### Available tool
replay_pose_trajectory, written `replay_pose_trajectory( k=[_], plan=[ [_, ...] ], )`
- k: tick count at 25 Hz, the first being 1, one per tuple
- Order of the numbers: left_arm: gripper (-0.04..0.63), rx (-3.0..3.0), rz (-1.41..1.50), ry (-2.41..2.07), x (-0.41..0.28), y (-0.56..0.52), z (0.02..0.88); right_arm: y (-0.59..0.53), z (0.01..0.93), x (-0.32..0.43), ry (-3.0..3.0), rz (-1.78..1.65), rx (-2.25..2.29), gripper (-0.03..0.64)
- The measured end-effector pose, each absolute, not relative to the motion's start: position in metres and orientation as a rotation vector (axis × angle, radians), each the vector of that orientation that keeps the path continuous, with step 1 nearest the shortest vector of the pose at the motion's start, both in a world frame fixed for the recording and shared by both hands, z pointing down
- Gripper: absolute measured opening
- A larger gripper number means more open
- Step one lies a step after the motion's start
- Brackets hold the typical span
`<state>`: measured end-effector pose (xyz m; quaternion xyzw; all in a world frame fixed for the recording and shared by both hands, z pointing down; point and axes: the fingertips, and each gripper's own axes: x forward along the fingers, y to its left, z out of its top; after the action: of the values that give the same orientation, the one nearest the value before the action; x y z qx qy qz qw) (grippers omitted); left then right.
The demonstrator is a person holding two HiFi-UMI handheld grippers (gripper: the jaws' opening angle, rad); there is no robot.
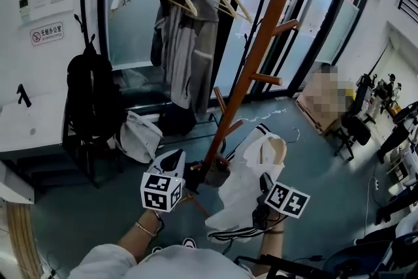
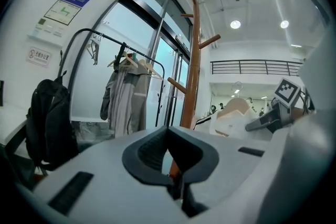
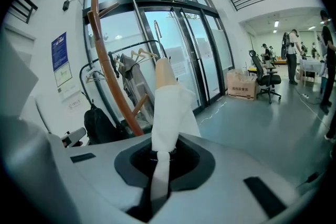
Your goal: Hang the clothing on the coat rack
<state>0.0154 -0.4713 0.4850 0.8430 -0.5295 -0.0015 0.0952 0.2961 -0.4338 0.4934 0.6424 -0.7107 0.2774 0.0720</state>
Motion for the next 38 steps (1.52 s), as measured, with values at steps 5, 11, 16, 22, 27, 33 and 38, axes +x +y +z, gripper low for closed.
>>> replay_pose_trajectory(
  k=[5,11,16,22,27,33,38],
  plan=[
    [0.008,2.537,-0.001,-1.559,0.028,-0.475,0.477,-0.449,0.482,0.296,-2.163,0.78,1.901,0.048],
    [0.009,2.561,-0.001,-1.558,0.037,-0.48,0.467,-0.465,0.462,0.293,-2.223,0.696,1.852,0.046],
    [0.008,2.578,-0.007,-1.554,0.046,-0.484,0.462,-0.478,0.44,0.3,-2.272,0.63,1.826,0.044],
    [0.008,2.578,-0.024,-1.568,0.049,-0.489,0.456,-0.492,0.412,0.303,-2.322,0.544,1.782,0.043],
    [0.009,2.593,-0.038,-1.566,0.054,-0.493,0.45,-0.502,0.393,0.302,-2.341,0.493,1.748,0.043],
    [0.008,2.595,-0.057,-1.573,0.055,-0.498,0.444,-0.512,0.373,0.305,-2.347,0.451,1.712,0.041],
    [0.008,2.606,-0.062,-1.57,0.056,-0.503,0.442,-0.519,0.361,0.304,-2.359,0.427,1.71,0.041]
  ],
)
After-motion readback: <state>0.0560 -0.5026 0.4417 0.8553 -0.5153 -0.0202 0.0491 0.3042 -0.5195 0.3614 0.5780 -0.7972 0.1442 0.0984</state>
